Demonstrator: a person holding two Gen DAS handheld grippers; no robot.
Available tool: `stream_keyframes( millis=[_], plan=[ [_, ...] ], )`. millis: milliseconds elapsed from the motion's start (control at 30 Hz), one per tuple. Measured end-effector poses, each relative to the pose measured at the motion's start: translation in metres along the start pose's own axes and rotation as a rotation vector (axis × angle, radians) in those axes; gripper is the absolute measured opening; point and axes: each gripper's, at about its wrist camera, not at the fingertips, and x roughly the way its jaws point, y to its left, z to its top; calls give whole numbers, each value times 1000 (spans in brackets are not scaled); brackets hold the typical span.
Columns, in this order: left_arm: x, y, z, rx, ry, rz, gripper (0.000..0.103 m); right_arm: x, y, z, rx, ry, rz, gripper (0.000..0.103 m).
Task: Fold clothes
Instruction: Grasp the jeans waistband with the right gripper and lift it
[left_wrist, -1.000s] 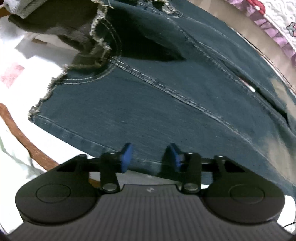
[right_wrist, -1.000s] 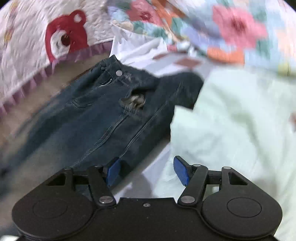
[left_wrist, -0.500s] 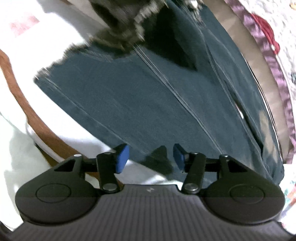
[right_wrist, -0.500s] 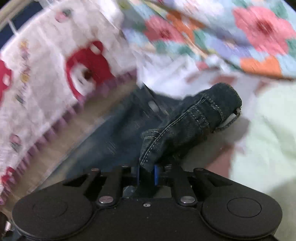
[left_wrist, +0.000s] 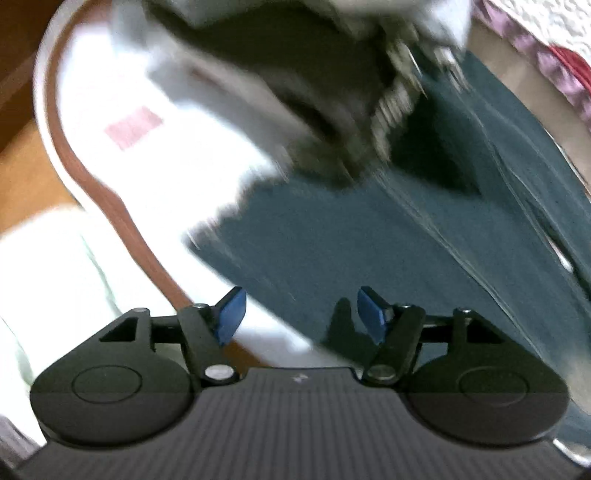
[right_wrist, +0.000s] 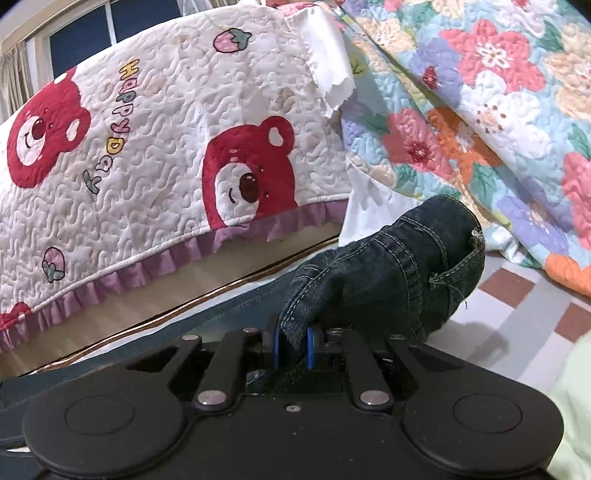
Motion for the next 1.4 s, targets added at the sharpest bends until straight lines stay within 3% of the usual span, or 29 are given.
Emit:
stream_keyframes(
  millis=[67,167,367,500,567,600,667,767,833,1067,1133,1200,1267,1400],
  plan=[
    [6,9,3,-28,23,26,80,4,4,2,-4,6,7,15],
    [18,24,-2,-122,107,-46,81,11,2,2,48,30,31,15],
    [20,18,4,-129,71,-61,81,27,14,5,-31,64,34,15],
    [22,13,4,-93,29,-45,77,31,13,5,-1,74,40,15],
    [23,7,3,-47,7,-47,42,29,15,-1,-13,63,29,15],
    [20,-4,2,40,-18,-14,12,28,17,-4,-19,58,22,16],
    [11,-25,1,202,-68,32,1,29,18,-8,-17,68,19,16],
    [-5,-52,1,308,-130,-57,1,31,19,-10,-16,81,20,16],
    [-5,-59,3,311,-145,-86,1,33,20,-9,-27,86,20,16],
    [18,-30,-12,68,99,-221,15,34,39,-14,-135,123,-34,16],
    [14,-21,-12,21,133,-256,29,35,39,-16,-130,126,-31,16],
    [11,-17,-14,-50,173,-328,57,36,38,-17,-113,139,-32,20],
    [8,-14,-18,-122,216,-412,61,37,35,-18,-71,156,-26,23],
    [5,-18,-28,-164,302,-513,66,39,36,-21,-41,190,-26,25]
  ],
)
